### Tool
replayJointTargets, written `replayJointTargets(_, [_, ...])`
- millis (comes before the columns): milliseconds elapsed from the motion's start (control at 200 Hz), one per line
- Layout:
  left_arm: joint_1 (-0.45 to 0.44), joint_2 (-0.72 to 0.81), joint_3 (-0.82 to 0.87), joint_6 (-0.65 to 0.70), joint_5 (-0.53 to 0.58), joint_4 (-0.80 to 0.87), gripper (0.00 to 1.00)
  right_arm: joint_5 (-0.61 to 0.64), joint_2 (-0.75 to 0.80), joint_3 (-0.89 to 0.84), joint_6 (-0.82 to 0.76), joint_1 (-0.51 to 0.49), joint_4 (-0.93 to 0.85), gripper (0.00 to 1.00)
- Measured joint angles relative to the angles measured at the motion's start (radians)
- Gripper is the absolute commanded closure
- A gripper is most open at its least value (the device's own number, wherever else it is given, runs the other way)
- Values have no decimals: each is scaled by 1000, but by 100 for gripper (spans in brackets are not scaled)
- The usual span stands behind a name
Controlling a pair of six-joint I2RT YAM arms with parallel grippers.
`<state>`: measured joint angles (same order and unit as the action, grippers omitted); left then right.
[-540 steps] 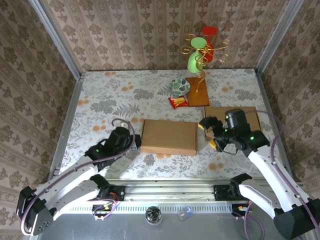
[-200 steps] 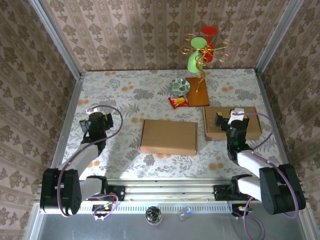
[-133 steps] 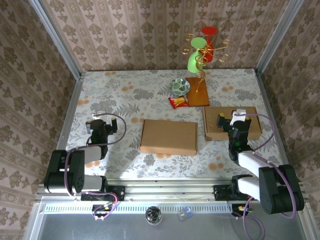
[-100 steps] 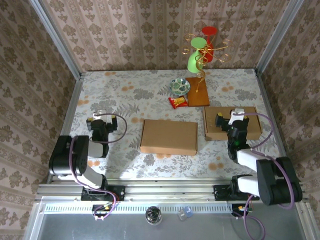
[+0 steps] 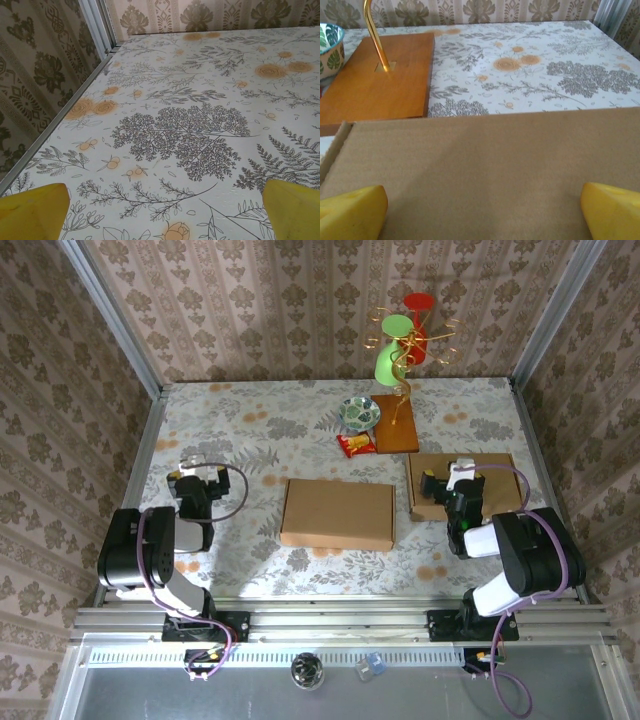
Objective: Fold the paper box
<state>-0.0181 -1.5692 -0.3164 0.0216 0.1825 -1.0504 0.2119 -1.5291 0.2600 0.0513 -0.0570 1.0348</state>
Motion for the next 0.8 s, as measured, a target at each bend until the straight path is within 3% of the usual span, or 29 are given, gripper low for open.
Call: replayJointTargets(800, [-8, 0, -34, 2, -19, 82, 0, 50, 0, 105, 8, 0, -138, 0])
